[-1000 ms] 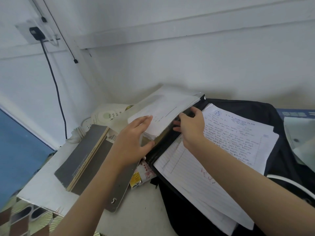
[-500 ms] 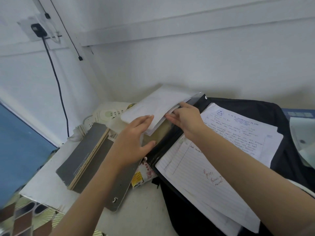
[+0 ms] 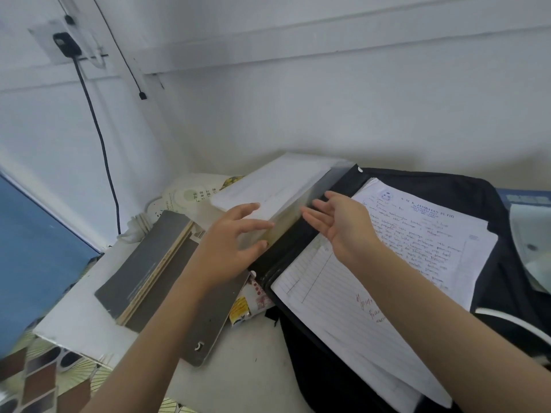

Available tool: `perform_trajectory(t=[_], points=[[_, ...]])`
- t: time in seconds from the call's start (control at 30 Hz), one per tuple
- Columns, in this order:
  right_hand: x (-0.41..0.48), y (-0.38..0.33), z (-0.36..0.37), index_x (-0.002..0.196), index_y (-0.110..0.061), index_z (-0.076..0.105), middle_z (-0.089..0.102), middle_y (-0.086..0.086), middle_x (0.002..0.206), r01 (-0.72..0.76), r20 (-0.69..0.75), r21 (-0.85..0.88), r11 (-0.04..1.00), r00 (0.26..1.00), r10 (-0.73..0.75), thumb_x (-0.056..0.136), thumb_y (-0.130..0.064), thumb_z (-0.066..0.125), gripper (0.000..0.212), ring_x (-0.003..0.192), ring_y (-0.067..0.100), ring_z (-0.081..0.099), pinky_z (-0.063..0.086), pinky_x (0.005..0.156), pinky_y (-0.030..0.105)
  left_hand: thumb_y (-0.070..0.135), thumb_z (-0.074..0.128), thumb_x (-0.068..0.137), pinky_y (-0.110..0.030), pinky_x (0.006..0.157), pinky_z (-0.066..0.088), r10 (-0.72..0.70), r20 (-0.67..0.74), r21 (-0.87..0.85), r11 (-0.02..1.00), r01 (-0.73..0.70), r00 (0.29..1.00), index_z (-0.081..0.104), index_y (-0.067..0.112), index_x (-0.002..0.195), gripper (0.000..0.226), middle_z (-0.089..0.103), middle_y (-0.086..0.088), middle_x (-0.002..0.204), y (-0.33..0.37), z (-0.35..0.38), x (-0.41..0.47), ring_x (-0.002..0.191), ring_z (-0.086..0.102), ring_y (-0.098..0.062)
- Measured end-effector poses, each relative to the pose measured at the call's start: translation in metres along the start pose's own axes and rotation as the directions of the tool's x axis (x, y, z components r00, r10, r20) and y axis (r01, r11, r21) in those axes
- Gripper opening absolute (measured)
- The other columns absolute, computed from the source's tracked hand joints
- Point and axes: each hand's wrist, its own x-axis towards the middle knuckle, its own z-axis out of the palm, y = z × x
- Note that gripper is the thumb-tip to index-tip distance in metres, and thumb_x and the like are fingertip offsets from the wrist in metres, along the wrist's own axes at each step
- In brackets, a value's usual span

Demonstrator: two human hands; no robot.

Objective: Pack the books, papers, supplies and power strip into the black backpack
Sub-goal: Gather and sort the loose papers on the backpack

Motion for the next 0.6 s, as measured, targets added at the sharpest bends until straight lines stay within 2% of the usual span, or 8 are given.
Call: perform_trajectory(t=[0.1,0.2,0.27,0.33,0.37,0.43,0.53,0.6], points=[[-0.004,0.004,-0.013,0.131,-0.013,0.048,0.061,0.01,0.119,0.014,-0.03,-0.05,0.999,0.999,-0.015,0.094,0.004,0.041,0.042,0.084,0.022,0.071,0.059,0.073,0.03,0.024,0.066,0.084,-0.039,0.105,0.028,-0.185,-0.172,-0.115,0.979,0.167,0.968,0.063,0.04,0.099,0.022,0.042,0.009,0.14,-0.001,0.005,-0.007,0.129,0.034,-0.01],[-0.01,0.011,-0.028,0.123,-0.014,0.052,0.062,0.008,0.112,0.031,-0.07,-0.102,0.994,0.997,-0.038,0.095,0.0,0.043,0.033,0.087,0.022,0.07,0.059,0.077,0.033,0.017,0.064,0.086,-0.046,0.112,0.025,-0.564,-0.339,-0.397,0.811,0.428,0.753,0.062,0.034,0.105,0.025,0.034,-0.002,0.145,-0.001,0.01,-0.016,0.136,0.028,-0.022],[-0.014,0.017,-0.04,0.121,-0.013,0.053,0.062,0.008,0.108,0.032,-0.104,-0.137,0.99,0.994,-0.047,0.095,-0.002,0.045,0.03,0.089,0.022,0.068,0.058,0.078,0.034,0.01,0.062,0.086,-0.044,0.108,0.033,-0.755,-0.209,-0.688,0.565,0.455,0.622,0.06,0.027,0.108,0.028,0.042,-0.003,0.137,-0.001,0.01,-0.017,0.129,0.037,-0.024],[-0.019,0.023,-0.051,0.121,-0.012,0.054,0.062,0.009,0.107,0.035,-0.117,-0.135,0.99,0.992,-0.051,0.094,-0.001,0.046,0.029,0.09,0.023,0.068,0.058,0.077,0.034,0.005,0.059,0.087,-0.039,0.094,0.048,-0.795,-0.032,-0.852,0.338,0.399,0.605,0.055,0.019,0.11,0.028,0.05,-0.006,0.127,0.001,0.008,-0.015,0.116,0.052,-0.024],[-0.022,0.025,-0.056,0.121,-0.011,0.053,0.063,0.01,0.107,0.04,-0.116,-0.129,0.991,0.992,-0.055,0.095,-0.001,0.046,0.03,0.09,0.023,0.068,0.058,0.076,0.033,0.002,0.058,0.087,-0.034,0.086,0.052,-0.792,0.008,-0.884,0.28,0.374,0.611,0.053,0.016,0.113,0.031,0.052,-0.008,0.124,0.002,0.007,-0.013,0.11,0.056,-0.023],[-0.028,0.027,-0.065,0.122,-0.011,0.053,0.064,0.01,0.107,0.053,-0.111,-0.111,0.992,0.992,-0.065,0.095,0.001,0.045,0.031,0.089,0.023,0.068,0.057,0.074,0.032,-0.008,0.056,0.084,-0.03,0.079,0.054,-0.791,-0.004,-0.887,0.285,0.364,0.611,0.05,0.013,0.123,0.045,0.049,-0.01,0.124,0.003,0.004,-0.008,0.107,0.056,-0.022],[-0.036,0.023,-0.074,0.121,-0.013,0.053,0.064,0.01,0.107,0.071,-0.102,-0.083,0.994,0.992,-0.079,0.093,0.004,0.045,0.034,0.088,0.025,0.068,0.057,0.072,0.032,-0.02,0.051,0.078,-0.037,0.094,0.049,-0.779,-0.056,-0.857,0.359,0.371,0.624,0.046,0.013,0.133,0.064,0.042,-0.009,0.133,0.006,-0.001,-0.001,0.115,0.05,-0.024],[-0.041,0.02,-0.079,0.121,-0.016,0.052,0.064,0.009,0.106,0.094,-0.092,-0.096,0.991,0.99,-0.103,0.092,0.005,0.044,0.036,0.089,0.026,0.068,0.056,0.071,0.031,-0.022,0.048,0.079,-0.033,0.092,0.05,-0.741,-0.107,-0.845,0.419,0.332,0.663,0.043,0.014,0.137,0.068,0.041,-0.002,0.136,0.015,-0.004,-0.001,0.117,0.048,-0.018]])
